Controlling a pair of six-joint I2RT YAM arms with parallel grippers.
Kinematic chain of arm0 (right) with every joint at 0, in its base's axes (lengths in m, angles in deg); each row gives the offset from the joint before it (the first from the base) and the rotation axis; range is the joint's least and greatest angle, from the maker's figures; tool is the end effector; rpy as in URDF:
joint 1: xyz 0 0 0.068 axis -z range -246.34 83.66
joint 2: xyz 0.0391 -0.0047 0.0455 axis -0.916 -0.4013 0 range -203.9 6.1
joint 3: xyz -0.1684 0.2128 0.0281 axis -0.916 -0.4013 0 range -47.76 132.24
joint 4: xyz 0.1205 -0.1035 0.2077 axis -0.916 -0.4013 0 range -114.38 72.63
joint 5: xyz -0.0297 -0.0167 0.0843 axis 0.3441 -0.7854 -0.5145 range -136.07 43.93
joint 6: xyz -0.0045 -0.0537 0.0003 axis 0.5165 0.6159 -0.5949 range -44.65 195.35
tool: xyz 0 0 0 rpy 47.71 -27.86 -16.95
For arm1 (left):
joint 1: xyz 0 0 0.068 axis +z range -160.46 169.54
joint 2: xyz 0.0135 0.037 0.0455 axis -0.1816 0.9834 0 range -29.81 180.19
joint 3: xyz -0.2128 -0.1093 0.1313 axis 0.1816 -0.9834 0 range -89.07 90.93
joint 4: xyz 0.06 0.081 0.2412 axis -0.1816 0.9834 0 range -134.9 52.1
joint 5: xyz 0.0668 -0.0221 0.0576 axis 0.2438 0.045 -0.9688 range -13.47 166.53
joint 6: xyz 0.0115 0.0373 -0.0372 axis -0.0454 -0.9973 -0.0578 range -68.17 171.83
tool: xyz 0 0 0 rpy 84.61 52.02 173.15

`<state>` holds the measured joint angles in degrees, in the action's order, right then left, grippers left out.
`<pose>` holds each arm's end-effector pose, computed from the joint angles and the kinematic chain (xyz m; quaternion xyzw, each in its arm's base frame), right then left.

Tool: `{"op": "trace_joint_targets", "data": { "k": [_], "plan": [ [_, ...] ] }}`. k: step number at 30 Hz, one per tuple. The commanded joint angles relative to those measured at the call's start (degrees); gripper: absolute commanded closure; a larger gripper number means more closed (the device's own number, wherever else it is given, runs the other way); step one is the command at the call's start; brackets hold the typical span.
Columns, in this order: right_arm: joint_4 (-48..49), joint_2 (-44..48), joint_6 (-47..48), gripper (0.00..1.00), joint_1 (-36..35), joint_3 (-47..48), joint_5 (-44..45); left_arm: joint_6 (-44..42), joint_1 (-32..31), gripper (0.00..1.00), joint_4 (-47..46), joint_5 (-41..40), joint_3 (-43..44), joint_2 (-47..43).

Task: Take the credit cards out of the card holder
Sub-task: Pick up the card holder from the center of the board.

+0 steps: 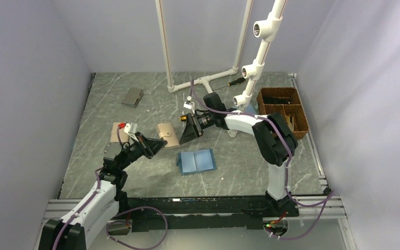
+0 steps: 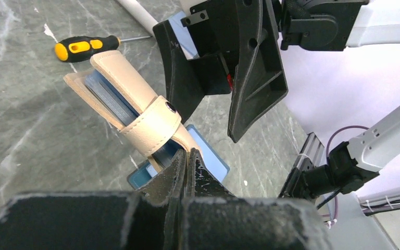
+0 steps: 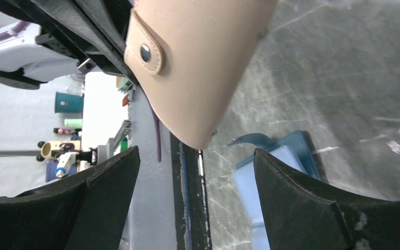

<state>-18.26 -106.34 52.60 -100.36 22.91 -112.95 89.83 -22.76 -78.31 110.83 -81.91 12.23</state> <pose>0.3201 0.2555 0.1794 -0.2952 0.7388 0.6033 0.0549 0.1545 -0.0542 0.1967 0.0485 0.7130 -0.4746 0.5139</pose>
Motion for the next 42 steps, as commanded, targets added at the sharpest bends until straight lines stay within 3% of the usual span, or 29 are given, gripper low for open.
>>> {"op": "trace_joint_targets", "data": {
  "k": [1,10,14,19,25,29,32,34,37,42],
  "plan": [
    [7.23,2.93,-3.82,0.17,-1.49,-0.16,-6.54,2.73,-0.51,1.00,-7.23,3.16,1.25,-0.51],
    [16.69,4.17,-13.00,0.19,-2.01,-2.20,-7.61,4.98,-1.58,1.00,-10.81,6.01,2.22,-0.68],
    [19.80,4.51,-16.10,0.24,-2.01,-3.07,-7.78,6.02,-1.90,1.00,-13.16,6.30,1.85,-0.22],
    [21.47,4.43,-17.66,0.46,-1.97,-3.18,-8.18,5.83,-2.12,1.00,-12.01,5.92,1.76,-0.68],
    [16.42,4.60,-12.51,0.83,-2.01,-1.76,-7.49,4.68,-2.12,0.99,-4.82,3.09,2.38,-2.74],
    [-1.21,4.60,1.32,0.93,-2.01,2.79,-3.05,1.52,-2.12,0.74,12.80,-1.96,7.05,-6.31],
    [-9.78,4.69,9.60,0.94,-2.00,5.60,1.42,0.39,-2.12,0.51,24.79,-7.28,10.45,-9.47],
    [-14.07,4.48,13.86,0.96,-1.94,7.16,2.91,0.49,-2.05,0.41,30.63,-9.89,12.27,-11.04],
    [-17.42,4.26,17.72,1.00,-2.00,8.59,4.37,1.61,-2.03,0.34,36.82,-11.44,14.38,-11.76],
    [-19.83,3.99,20.25,1.00,-1.96,9.56,6.18,6.85,-2.03,0.32,43.41,-14.28,18.80,-9.58]
  ]
}}
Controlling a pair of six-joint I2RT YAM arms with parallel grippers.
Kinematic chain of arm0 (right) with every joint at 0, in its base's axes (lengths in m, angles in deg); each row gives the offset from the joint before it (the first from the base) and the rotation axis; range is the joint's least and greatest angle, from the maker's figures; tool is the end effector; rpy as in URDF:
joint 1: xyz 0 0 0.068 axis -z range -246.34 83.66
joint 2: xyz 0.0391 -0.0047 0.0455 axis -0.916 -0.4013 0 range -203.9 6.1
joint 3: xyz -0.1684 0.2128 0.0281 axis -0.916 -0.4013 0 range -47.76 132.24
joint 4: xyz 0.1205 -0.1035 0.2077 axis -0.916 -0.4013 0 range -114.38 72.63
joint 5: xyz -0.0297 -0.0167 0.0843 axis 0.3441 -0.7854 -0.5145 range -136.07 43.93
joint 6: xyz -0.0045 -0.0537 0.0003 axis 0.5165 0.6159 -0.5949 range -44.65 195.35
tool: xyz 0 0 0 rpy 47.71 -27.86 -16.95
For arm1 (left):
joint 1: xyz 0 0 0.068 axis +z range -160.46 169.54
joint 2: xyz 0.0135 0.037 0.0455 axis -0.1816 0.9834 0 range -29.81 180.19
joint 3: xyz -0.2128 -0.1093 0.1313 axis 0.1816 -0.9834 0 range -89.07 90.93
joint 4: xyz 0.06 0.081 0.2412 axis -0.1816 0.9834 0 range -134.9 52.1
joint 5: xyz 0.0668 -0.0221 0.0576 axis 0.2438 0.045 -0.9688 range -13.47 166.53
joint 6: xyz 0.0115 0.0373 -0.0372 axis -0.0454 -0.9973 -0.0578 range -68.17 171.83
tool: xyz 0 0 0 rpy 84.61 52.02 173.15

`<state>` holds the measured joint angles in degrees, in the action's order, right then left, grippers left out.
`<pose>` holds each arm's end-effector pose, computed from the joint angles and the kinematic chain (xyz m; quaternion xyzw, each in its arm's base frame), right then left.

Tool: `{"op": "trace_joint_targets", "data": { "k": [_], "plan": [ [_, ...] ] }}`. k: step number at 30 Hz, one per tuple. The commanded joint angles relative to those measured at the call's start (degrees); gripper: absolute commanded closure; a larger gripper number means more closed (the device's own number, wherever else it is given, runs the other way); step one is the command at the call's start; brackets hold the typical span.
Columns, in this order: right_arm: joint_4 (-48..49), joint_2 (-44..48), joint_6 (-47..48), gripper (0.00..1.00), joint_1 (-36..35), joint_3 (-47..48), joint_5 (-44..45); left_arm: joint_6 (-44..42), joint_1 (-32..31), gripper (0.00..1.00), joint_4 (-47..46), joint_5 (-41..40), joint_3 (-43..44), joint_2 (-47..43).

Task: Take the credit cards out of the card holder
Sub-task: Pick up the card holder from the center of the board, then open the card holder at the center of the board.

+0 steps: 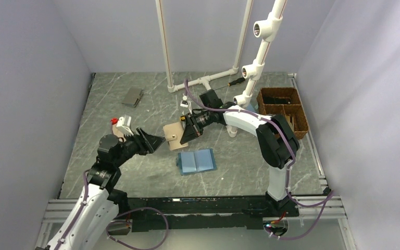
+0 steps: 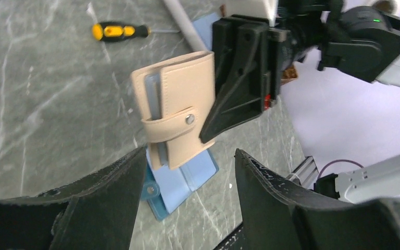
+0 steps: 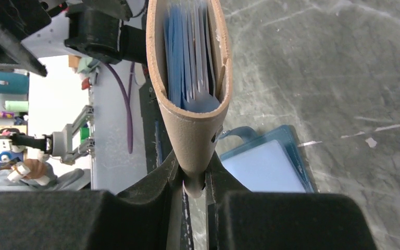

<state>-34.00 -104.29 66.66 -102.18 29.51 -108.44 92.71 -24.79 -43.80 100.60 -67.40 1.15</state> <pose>0.3128 0.2647 0.2082 -0.3617 0.7390 0.5614 0.0883 0.1415 -0.0511 0.2497 -0.0426 0.7620 -0.4320 0.4805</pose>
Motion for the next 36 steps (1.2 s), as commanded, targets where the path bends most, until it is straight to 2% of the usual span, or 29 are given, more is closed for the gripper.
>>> {"op": "trace_joint_targets", "data": {
  "k": [1,10,17,23,30,36],
  "plan": [
    [-4.24,1.93,6.29,1.00,-0.19,3.03,2.05,4.72,0.00,0.33,9.41,-3.82,4.99,2.31],
    [-4.21,1.45,5.61,1.00,-0.20,2.79,3.72,8.41,-0.64,0.37,16.60,-4.53,13.88,11.47],
    [-4.30,1.24,5.50,1.00,-0.20,2.86,3.92,9.37,-9.32,0.39,20.78,-14.78,18.12,16.82],
    [-4.30,0.81,5.27,1.00,-0.27,2.88,3.84,12.21,-14.60,0.47,24.69,-22.68,22.20,21.59],
    [-4.38,0.57,5.09,1.00,-0.46,2.88,3.83,17.94,-23.43,0.45,30.78,-36.35,30.43,30.77],
    [-4.73,0.51,5.19,1.00,-0.64,3.06,3.66,18.72,-26.92,0.46,35.31,-43.29,37.31,38.50]
  ]
}}
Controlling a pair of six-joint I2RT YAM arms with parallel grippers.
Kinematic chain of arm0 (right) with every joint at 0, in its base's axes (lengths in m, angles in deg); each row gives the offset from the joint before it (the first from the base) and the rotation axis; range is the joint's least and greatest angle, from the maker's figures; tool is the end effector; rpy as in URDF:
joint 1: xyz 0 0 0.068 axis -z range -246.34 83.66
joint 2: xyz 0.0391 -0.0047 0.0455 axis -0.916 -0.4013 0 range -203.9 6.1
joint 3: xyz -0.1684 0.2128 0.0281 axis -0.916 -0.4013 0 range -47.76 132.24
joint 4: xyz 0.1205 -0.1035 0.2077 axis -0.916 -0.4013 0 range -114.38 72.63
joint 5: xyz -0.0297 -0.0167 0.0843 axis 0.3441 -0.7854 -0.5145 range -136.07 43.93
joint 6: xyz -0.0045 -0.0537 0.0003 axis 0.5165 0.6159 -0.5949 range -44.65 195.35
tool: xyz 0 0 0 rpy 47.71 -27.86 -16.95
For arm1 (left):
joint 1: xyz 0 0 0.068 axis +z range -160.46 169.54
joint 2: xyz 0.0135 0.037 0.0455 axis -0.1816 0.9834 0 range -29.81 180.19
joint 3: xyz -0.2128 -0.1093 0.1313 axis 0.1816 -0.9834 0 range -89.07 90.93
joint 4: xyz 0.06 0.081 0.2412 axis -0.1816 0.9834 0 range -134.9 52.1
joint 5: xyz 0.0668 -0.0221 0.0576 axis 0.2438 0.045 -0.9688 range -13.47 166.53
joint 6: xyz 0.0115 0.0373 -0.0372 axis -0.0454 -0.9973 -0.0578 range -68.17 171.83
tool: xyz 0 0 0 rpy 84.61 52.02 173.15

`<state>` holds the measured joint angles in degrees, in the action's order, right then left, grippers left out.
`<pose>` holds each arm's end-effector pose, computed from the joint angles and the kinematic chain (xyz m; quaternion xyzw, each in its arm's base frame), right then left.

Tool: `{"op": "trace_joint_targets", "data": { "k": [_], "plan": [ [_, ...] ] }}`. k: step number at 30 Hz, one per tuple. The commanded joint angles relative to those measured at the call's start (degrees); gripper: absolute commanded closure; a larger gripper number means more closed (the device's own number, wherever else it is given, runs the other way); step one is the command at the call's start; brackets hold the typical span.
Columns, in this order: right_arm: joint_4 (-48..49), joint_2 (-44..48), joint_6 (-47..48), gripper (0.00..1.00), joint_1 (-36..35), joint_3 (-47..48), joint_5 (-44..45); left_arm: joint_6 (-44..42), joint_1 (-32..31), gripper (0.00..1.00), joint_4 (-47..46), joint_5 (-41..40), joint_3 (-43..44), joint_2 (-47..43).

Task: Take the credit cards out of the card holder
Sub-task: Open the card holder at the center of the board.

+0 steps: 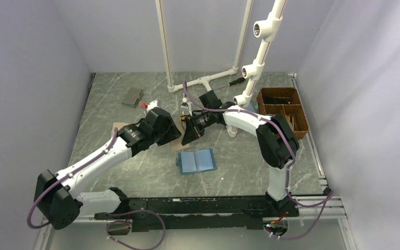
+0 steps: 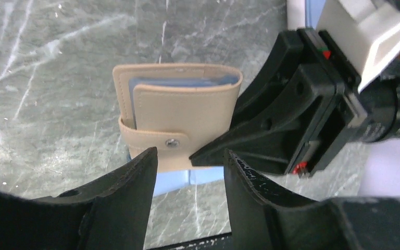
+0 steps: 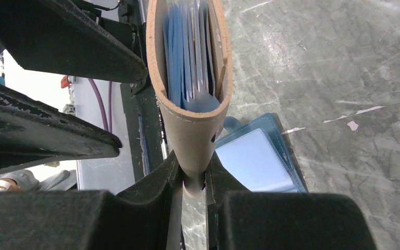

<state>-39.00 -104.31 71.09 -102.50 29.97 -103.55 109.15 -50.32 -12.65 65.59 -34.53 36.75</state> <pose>0.3094 0.2632 0.2034 -0.3711 0.7620 0.5223 0.0941 0.1924 -0.1519 0.2873 -0.1758 0.9010 -0.2319 0.3216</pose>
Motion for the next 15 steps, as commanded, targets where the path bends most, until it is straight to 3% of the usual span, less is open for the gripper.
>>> {"op": "trace_joint_targets", "data": {
  "k": [1,15],
  "plan": [
    [0.27,0.61,0.82,1.00,-0.33,2.60,-1.30,2.30,-1.54,0.46,4.78,-9.45,5.19,3.81],
    [0.10,0.52,0.72,1.00,-0.39,2.73,-1.65,3.32,-1.89,0.57,7.10,-8.50,6.73,10.05]
  ]
}}
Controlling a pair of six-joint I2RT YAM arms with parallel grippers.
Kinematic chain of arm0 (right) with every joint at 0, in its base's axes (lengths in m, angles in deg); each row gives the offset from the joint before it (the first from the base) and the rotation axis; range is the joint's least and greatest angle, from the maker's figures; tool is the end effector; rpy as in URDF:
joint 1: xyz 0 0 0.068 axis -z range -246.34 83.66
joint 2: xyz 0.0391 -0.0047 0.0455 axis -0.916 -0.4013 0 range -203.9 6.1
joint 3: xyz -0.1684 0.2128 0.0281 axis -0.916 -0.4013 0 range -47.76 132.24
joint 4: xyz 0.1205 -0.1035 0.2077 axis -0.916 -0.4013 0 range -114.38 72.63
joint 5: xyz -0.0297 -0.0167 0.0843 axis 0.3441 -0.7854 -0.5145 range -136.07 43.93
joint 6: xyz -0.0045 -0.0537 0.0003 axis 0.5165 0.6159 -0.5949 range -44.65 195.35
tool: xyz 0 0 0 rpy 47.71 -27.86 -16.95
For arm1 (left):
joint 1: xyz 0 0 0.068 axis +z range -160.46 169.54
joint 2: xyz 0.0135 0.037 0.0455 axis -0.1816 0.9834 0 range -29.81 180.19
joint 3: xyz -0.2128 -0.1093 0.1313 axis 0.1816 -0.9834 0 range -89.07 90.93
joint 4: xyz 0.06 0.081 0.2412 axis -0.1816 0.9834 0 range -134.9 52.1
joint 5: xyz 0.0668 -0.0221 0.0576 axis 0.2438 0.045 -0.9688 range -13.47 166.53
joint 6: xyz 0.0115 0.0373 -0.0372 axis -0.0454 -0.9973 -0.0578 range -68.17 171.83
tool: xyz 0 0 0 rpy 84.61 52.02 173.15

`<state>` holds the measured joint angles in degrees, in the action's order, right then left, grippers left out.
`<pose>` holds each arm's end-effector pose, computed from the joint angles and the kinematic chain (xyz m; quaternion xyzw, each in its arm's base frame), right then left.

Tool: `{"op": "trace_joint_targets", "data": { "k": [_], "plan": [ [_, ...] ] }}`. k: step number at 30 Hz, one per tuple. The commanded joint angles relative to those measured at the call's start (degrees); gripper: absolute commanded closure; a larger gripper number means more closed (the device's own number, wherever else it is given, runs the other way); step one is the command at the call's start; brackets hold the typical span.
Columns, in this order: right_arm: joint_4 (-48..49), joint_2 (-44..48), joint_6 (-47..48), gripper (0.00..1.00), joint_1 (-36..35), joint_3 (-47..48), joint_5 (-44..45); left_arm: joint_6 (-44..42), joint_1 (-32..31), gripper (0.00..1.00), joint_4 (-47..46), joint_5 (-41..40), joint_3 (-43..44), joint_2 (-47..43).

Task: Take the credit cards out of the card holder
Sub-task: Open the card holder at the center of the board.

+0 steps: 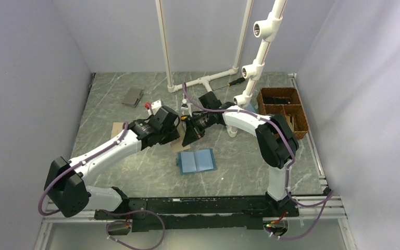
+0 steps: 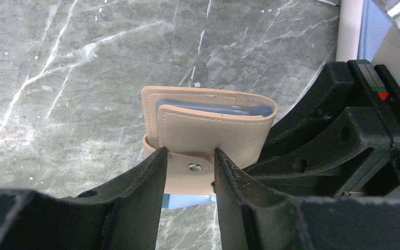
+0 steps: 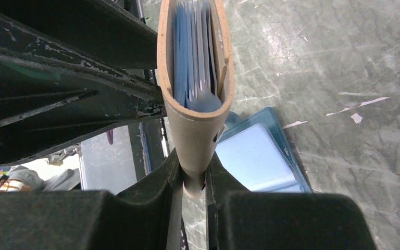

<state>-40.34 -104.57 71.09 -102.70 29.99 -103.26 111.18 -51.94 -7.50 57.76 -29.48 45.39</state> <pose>0.3075 0.2635 0.2004 -0.3670 0.7679 0.5185 0.0828 0.2094 -0.1699 0.2746 -0.1964 0.9163 -0.1426 0.3185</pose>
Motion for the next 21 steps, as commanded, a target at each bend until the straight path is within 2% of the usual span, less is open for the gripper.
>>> {"op": "trace_joint_targets", "data": {
  "k": [1,7,16,18,21],
  "plan": [
    [1.43,0.73,0.80,1.00,-0.15,2.75,-1.80,1.60,-0.23,0.56,2.44,-0.38,1.79,1.70],
    [1.51,0.63,0.60,1.00,-0.14,2.66,-1.43,3.71,-0.36,0.55,1.10,3.33,-0.17,1.09],
    [1.60,0.81,0.41,1.00,-0.09,2.58,-1.46,4.76,-0.41,0.64,-0.19,5.07,-1.49,2.03],
    [1.52,0.96,0.53,1.00,-0.12,2.58,-1.39,4.75,-0.37,0.67,0.34,5.29,-1.30,2.52],
    [1.39,0.91,0.78,1.00,-0.12,2.67,-1.19,4.54,-0.36,0.80,0.27,5.54,-1.60,2.57]
  ]
}}
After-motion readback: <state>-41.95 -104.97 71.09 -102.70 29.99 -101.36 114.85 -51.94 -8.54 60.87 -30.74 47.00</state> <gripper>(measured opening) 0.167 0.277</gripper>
